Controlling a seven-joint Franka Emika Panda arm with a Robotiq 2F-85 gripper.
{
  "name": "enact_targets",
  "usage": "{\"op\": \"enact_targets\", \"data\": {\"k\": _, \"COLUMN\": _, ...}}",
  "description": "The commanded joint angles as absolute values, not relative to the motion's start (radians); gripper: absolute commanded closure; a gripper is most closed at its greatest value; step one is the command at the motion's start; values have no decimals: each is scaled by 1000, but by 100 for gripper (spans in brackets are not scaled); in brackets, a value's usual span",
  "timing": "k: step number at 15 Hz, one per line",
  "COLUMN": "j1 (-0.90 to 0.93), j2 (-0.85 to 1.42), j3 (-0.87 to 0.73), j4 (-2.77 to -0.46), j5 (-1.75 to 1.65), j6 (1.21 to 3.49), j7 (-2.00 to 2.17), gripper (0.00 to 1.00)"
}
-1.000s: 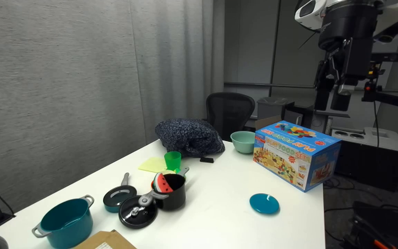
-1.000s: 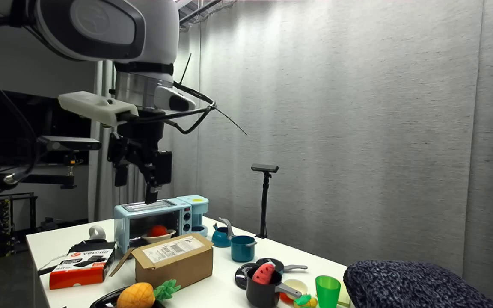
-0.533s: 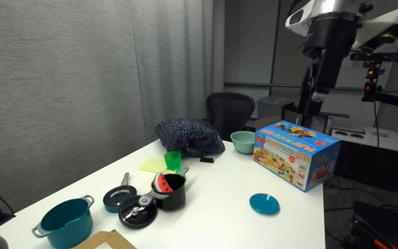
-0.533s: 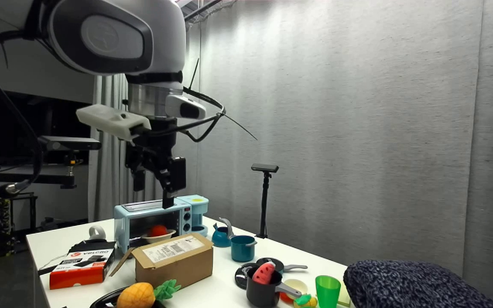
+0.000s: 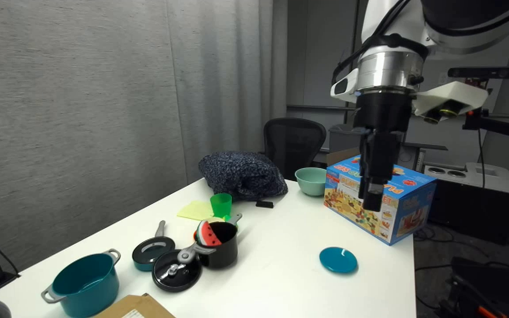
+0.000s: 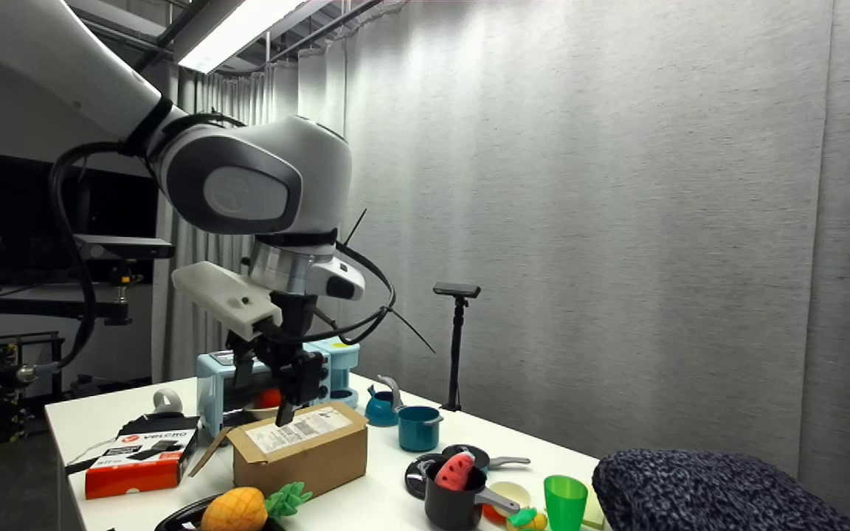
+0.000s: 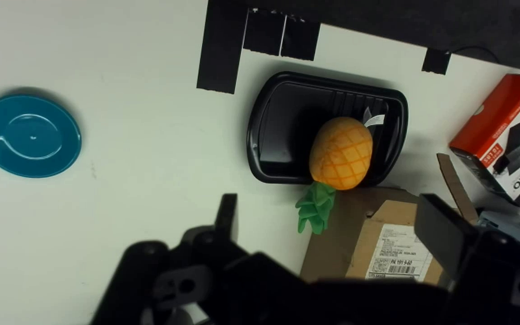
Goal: Put the pineapple plush toy in the small pot
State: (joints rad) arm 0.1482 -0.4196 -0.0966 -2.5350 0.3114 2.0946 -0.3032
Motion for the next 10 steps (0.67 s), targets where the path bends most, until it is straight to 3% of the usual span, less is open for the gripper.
{"op": "enact_targets", "data": {"k": 1, "j1": 130, "j2": -413, "j3": -79, "j4": -2533, "j5": 318, "j6": 2091, "j7": -308, "gripper": 0}}
{"op": "enact_targets", "data": {"k": 10, "j1": 126, "j2": -422, "j3": -81, "j4": -2533, "j5": 317, "j6": 2091, "j7": -308, "gripper": 0}}
